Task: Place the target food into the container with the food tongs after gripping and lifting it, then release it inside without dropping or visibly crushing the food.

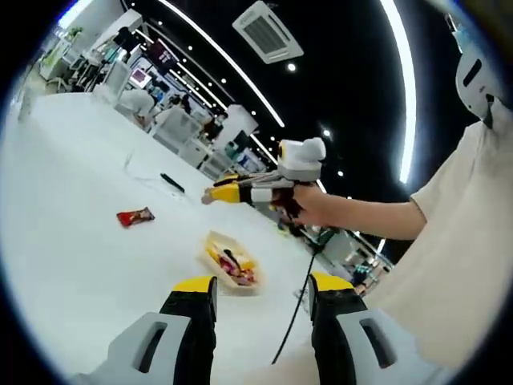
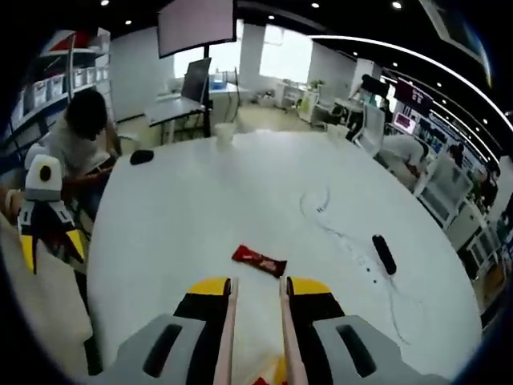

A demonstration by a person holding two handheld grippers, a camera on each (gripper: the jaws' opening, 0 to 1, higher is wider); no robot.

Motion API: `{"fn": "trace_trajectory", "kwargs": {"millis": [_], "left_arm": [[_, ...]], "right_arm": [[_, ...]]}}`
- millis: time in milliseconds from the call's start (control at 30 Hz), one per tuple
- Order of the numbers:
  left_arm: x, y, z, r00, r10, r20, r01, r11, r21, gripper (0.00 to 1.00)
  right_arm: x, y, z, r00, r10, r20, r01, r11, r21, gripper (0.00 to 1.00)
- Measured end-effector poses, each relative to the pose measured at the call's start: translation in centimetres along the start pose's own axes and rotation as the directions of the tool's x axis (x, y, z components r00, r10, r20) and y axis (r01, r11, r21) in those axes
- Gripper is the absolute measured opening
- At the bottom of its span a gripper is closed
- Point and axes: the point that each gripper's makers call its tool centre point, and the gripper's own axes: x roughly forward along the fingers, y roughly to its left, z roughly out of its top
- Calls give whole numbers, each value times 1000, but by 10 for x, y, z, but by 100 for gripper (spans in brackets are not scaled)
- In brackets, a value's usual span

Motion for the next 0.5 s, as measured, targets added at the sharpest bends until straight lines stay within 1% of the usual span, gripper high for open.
{"fn": "trace_trajectory", "kwargs": {"millis": [100,133,233,300,433,500], "left_arm": [[-7,6,2,1000,21,10,-21,1000,2,44],[-10,10,4,999,31,20,-32,999,5,44],[-17,19,6,997,57,44,-57,998,-12,44],[-19,23,9,995,74,59,-73,997,-27,44],[-14,21,14,994,81,76,-80,997,-21,46],[-13,20,14,994,79,78,-77,997,-21,46]], "right_arm": [[7,2,4,1000,10,-7,-10,1000,-5,27],[11,3,5,1000,17,-13,-17,1000,-19,27],[19,7,5,999,37,-32,-38,998,-45,27],[22,7,4,998,44,-38,-46,998,-44,27],[28,10,2,996,68,-54,-70,997,-40,27],[30,12,2,996,70,-59,-73,996,-46,27]]}}
